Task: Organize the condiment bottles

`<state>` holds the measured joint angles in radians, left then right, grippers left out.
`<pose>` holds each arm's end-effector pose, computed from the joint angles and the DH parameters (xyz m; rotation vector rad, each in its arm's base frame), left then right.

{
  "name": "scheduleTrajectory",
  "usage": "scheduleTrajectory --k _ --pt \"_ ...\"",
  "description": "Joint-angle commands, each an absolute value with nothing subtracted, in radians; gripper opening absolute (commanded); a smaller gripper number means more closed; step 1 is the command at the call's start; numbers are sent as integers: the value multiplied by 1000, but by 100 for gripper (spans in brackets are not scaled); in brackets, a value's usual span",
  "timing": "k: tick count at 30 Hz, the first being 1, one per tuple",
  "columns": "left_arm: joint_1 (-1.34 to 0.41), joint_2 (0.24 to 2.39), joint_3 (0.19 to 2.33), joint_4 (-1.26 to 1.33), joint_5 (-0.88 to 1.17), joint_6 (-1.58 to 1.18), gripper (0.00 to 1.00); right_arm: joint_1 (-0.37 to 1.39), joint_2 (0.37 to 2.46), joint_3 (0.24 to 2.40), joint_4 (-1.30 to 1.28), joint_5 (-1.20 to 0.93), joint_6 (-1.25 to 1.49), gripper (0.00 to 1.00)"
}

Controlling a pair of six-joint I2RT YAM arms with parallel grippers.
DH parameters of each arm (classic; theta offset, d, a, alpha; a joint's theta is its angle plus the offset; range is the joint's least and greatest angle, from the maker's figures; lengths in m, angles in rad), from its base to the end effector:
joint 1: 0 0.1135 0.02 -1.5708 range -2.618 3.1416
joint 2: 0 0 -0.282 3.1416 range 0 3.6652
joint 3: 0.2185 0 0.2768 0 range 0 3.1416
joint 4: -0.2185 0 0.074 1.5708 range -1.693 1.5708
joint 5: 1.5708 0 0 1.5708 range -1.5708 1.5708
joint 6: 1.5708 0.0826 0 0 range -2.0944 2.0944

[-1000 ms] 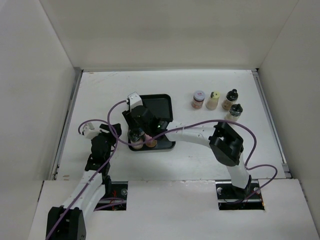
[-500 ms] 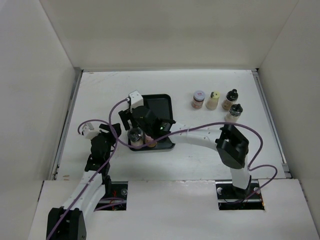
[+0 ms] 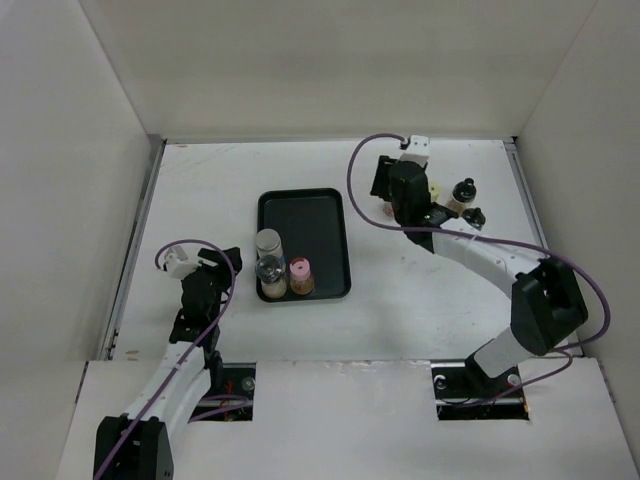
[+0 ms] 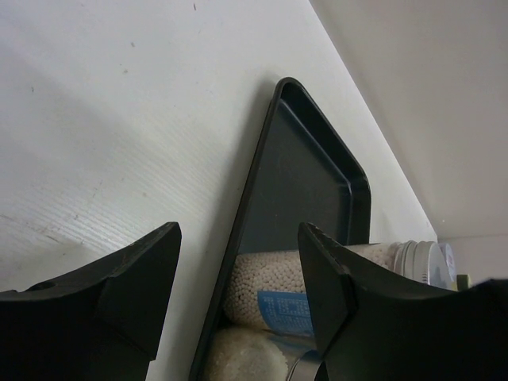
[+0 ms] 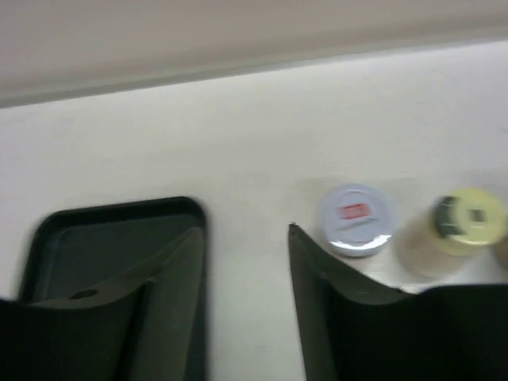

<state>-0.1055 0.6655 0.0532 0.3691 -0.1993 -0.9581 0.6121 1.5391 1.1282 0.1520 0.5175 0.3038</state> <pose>0.2048 -0.0052 0.1441 -0.8924 1.6168 -0.5716 0.3702 0.2100 0.3051 0.0842 1.7968 0.1813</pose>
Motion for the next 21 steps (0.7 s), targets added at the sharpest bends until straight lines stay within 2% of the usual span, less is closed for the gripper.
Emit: scheduleTrajectory --k 1,3,7,17,21 --pt "-103 657 43 405 -207 -954 59 549 1571 1112 95 531 333 67" --pt "-108 670 49 410 -216 -951 59 510 1601 1121 84 512 333 80" --pt "-102 661 45 408 -210 -951 59 461 1673 1158 77 489 331 88" --pt "-111 676 52 411 -216 -943 59 392 1831 1273 51 434 337 88" --pt "-111 673 52 413 -224 -943 59 384 1859 1299 45 431 333 84"
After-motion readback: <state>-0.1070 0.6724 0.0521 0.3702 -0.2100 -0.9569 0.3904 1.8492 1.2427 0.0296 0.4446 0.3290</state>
